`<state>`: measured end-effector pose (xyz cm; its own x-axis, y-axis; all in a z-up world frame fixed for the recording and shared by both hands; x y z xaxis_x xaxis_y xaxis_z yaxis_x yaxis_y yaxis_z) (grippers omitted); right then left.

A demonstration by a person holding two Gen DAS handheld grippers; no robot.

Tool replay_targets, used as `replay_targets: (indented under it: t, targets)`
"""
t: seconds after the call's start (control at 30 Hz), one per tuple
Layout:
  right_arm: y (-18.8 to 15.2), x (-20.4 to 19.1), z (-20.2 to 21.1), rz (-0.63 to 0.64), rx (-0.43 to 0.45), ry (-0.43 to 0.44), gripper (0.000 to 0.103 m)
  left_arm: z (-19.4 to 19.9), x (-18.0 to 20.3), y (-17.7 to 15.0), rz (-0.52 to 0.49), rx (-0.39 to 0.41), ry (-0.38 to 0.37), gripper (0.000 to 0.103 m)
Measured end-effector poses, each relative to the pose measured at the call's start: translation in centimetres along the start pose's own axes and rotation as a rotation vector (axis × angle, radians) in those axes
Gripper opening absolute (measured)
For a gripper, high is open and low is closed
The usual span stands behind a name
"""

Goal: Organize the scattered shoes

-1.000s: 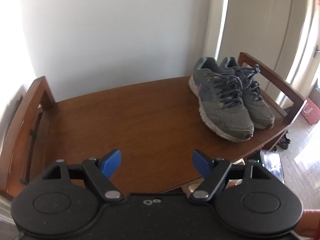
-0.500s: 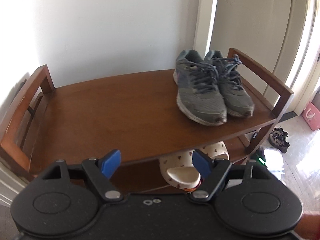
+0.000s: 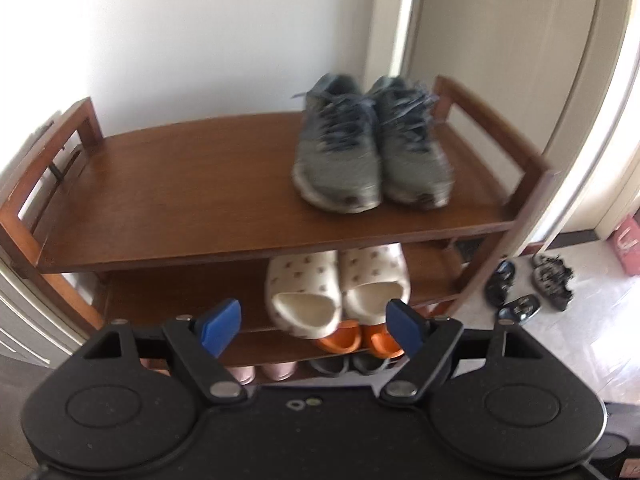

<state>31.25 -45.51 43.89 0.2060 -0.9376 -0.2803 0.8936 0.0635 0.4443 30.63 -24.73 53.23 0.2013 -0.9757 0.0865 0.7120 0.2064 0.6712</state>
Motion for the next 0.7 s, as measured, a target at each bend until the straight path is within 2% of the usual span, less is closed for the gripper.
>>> replay_targets:
  t: [0.17, 0.37, 0.6, 0.7]
  targets:
    - [1.7, 0.6, 5.4, -0.003, 0.127, -0.03, 0.078, 2.7, 2.2, 0.2, -0.022, 0.04, 0.021, 0.083]
    - [1.5, 0.8, 8.0, -0.021, 0.163, -0.035, 0.08, 4.9, 3.6, 0.9, -0.033, 0.056, 0.06, 0.085]
    - [1.1, 1.0, 10.5, -0.058, 0.195, -0.042, 0.08, 5.2, 4.0, 0.8, -0.059, 0.048, 0.107, 0.086]
    - [1.1, 0.9, 10.6, -0.067, 0.199, -0.042, 0.08, 5.0, 4.4, 0.3, -0.108, 0.029, 0.124, 0.086]
Point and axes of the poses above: each gripper's, at about its wrist camera, not at the fingertips, and z roughly against the way its jaws point, x to its right, y to its top, the point moved 3 cm from there along -z, roughly the way its jaws point, and after that the axes turned 3 degrees about z, right-handed, at the moved point
